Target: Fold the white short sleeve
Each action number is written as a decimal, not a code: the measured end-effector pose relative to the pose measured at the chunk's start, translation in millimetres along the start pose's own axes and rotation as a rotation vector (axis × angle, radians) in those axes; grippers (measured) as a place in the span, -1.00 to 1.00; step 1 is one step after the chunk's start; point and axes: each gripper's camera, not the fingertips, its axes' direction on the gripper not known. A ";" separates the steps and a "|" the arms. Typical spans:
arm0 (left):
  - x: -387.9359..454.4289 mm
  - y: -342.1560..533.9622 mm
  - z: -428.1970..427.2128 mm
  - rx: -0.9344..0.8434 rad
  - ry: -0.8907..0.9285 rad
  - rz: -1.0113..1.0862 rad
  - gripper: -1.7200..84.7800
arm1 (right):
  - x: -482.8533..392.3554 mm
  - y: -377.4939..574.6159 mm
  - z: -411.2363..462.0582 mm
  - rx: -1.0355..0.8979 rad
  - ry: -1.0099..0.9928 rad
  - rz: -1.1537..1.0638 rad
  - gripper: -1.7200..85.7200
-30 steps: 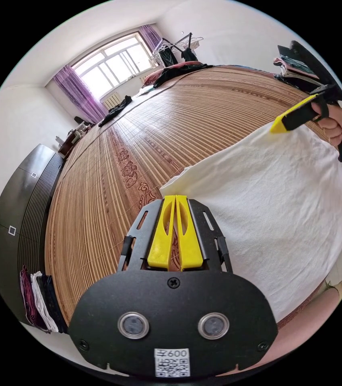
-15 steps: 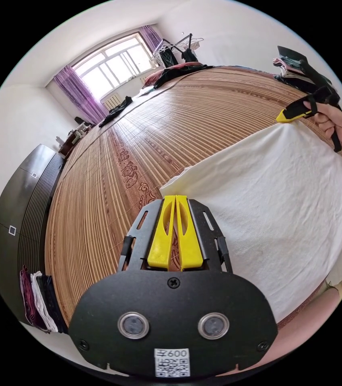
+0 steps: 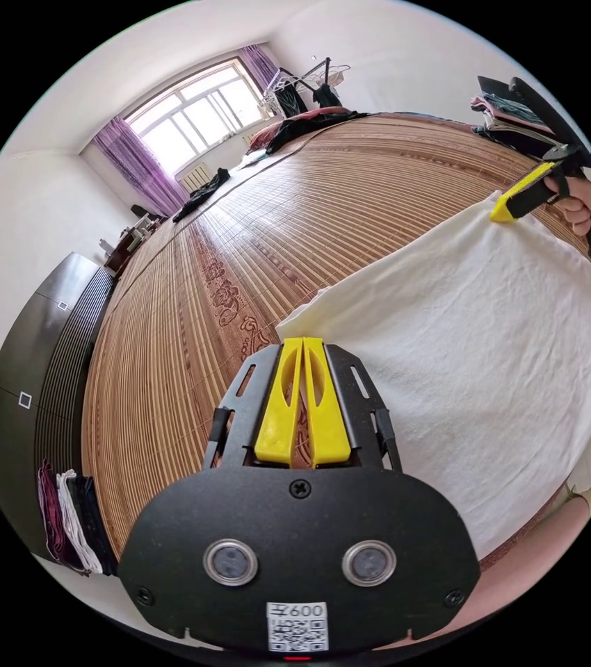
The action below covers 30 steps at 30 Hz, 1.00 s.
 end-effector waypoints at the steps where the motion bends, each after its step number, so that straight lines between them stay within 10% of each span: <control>1: -0.4 0.8 -0.7 0.000 0.001 -0.001 -0.94 | 14.5 2.4 -6.1 0.064 0.179 0.066 -0.98; 4: -0.5 2.6 -3.0 0.001 0.002 -0.002 -0.94 | 48.6 9.6 -9.3 0.079 0.444 0.127 -0.98; 11: 5.2 6.8 -12.2 0.004 -0.014 0.007 -0.95 | 73.1 34.3 7.5 0.104 -0.018 -0.082 -0.98; 21: -3.6 15.5 -32.7 0.002 0.046 -0.023 -0.95 | 191.7 52.8 37.7 0.288 0.100 0.309 -0.98; 30: 22.3 37.5 -97.1 0.068 -0.216 0.053 -0.95 | 126.6 181.5 52.5 0.430 0.334 -0.048 -0.98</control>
